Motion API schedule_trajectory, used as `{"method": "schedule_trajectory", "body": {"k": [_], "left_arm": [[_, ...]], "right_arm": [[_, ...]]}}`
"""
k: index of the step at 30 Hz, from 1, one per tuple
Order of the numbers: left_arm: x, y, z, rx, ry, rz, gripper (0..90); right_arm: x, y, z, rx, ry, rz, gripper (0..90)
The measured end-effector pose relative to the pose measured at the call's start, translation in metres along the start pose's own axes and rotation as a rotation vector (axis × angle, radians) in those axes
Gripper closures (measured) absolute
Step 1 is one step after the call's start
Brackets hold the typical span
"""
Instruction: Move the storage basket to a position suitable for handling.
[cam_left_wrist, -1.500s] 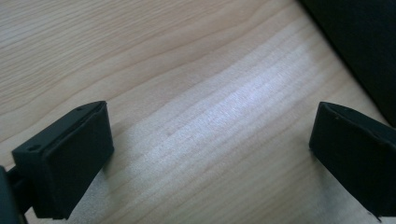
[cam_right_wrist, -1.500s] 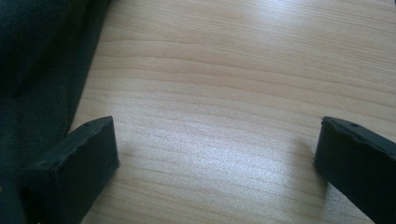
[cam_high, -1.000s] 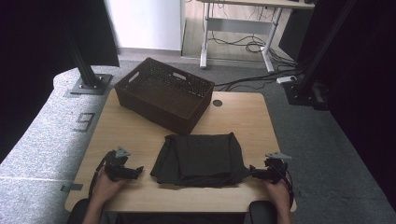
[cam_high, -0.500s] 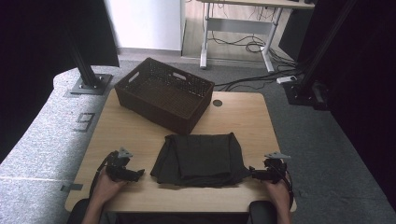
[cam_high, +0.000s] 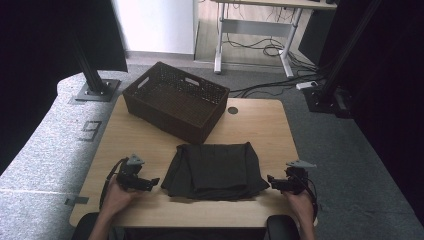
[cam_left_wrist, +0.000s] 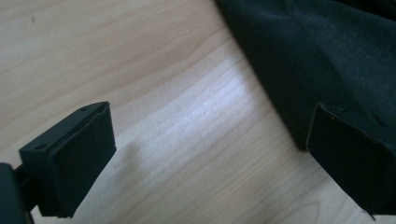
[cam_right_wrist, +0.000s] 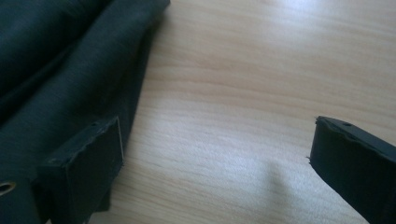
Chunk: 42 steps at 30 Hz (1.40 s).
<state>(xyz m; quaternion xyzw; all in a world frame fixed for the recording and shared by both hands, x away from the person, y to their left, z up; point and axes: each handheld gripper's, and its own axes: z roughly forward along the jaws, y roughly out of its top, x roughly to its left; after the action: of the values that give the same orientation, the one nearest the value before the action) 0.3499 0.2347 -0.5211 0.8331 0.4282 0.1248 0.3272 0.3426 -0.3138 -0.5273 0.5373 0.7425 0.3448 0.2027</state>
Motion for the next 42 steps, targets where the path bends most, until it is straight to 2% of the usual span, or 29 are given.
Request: {"method": "schedule_trajectory", "body": {"k": [6,9,10,11,12,13,17,21,26,32,34,36,42], "left_arm": [[-0.008,0.022,0.004,-0.025,0.005,0.028,6.7],[-0.016,0.039,0.010,-0.044,-0.004,0.051,9.6],[-0.016,0.039,0.010,-0.044,-0.004,0.051,9.9],[-0.020,0.048,0.013,-0.053,-0.004,0.065,10.3],[-0.020,0.048,0.013,-0.053,-0.004,0.065,11.8],[-0.023,0.056,0.017,-0.055,0.005,0.080,13.5],[-0.030,0.068,0.026,-0.058,-0.001,0.088,14.3],[-0.035,0.076,0.032,-0.062,-0.012,0.088,14.2],[-0.044,0.090,0.045,-0.060,-0.031,0.095,11.3],[-0.048,0.099,0.060,-0.051,-0.046,0.071,7.9],[-0.048,0.099,0.071,-0.037,-0.060,0.059,3.8],[-0.048,0.098,0.080,-0.021,-0.043,0.053,0.0],[-0.044,0.093,0.095,-0.004,-0.029,0.020,0.0]], "right_arm": [[0.005,0.012,-0.002,-0.015,0.048,0.003,2.4],[0.012,0.021,0.000,-0.017,0.065,-0.022,3.7],[0.012,0.021,0.000,-0.017,0.065,-0.022,3.7],[0.016,0.026,0.001,-0.017,0.085,-0.036,9.9],[0.016,0.026,0.001,-0.017,0.085,-0.036,9.9],[0.020,0.031,0.003,-0.018,0.104,-0.058,12.6],[0.028,0.039,0.009,-0.017,0.115,-0.081,12.9],[0.032,0.045,0.015,-0.013,0.114,-0.089,11.4],[0.042,0.060,0.027,-0.007,0.120,-0.097,1.6],[0.051,0.070,0.041,0.008,0.125,-0.114,0.0],[0.056,0.075,0.051,0.019,0.129,-0.122,0.0],[0.058,0.076,0.057,0.025,0.123,-0.130,0.0],[0.057,0.077,0.074,0.052,0.091,-0.136,0.0]]}}
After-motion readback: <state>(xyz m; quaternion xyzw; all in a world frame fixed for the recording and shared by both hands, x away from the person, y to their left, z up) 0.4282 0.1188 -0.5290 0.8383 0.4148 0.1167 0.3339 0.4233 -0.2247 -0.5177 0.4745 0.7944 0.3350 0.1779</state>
